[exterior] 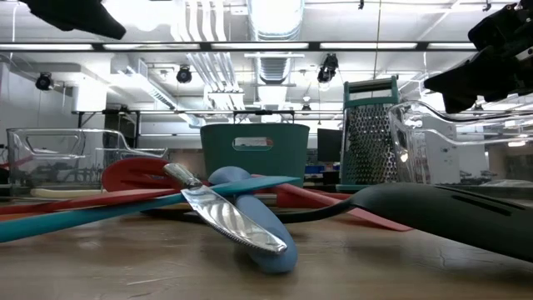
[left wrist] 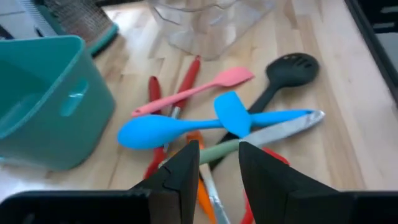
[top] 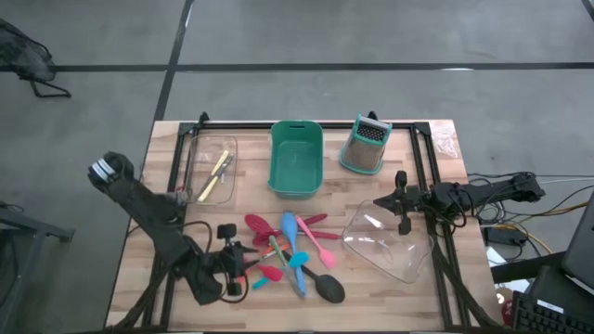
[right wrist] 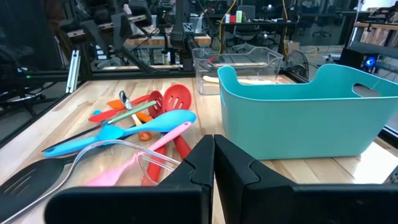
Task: Pick & Place Kitchen Items
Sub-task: Put the orange table knife into the top transparent bin
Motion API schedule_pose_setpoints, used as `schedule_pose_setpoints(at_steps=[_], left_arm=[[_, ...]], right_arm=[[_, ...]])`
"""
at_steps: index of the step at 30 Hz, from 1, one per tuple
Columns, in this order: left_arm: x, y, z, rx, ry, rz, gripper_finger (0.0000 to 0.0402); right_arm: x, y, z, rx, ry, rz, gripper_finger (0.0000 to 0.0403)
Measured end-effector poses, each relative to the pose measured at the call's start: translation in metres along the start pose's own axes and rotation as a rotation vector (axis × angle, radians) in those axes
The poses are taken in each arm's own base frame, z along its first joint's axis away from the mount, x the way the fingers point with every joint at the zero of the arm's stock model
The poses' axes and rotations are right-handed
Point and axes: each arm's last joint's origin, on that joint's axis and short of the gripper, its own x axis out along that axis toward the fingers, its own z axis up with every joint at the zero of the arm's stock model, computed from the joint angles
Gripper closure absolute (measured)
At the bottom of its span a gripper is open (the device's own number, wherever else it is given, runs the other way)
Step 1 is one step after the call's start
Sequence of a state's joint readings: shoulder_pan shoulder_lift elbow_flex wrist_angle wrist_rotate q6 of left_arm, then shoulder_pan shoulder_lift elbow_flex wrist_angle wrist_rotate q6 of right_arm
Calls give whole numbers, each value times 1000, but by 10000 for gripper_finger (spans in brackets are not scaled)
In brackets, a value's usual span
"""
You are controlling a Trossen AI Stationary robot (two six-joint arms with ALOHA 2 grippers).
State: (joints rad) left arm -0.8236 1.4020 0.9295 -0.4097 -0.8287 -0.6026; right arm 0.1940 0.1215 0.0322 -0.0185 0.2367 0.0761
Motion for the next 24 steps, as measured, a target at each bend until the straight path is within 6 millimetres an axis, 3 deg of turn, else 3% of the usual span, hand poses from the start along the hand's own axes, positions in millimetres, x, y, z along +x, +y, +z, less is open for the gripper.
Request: schedule_pose_setpoints(at_steps=[13,19,24], left_arm=[[8,-11,-12,42,122,-107,282],[8,-6,-18,19,177,-75,282],[9,-5,-23,6,195,-72,259]], right_arm=[[0,0,0,2,0,0,394],[0,0,0,1,0,0,394],[0,0,0,0,0,0,394]])
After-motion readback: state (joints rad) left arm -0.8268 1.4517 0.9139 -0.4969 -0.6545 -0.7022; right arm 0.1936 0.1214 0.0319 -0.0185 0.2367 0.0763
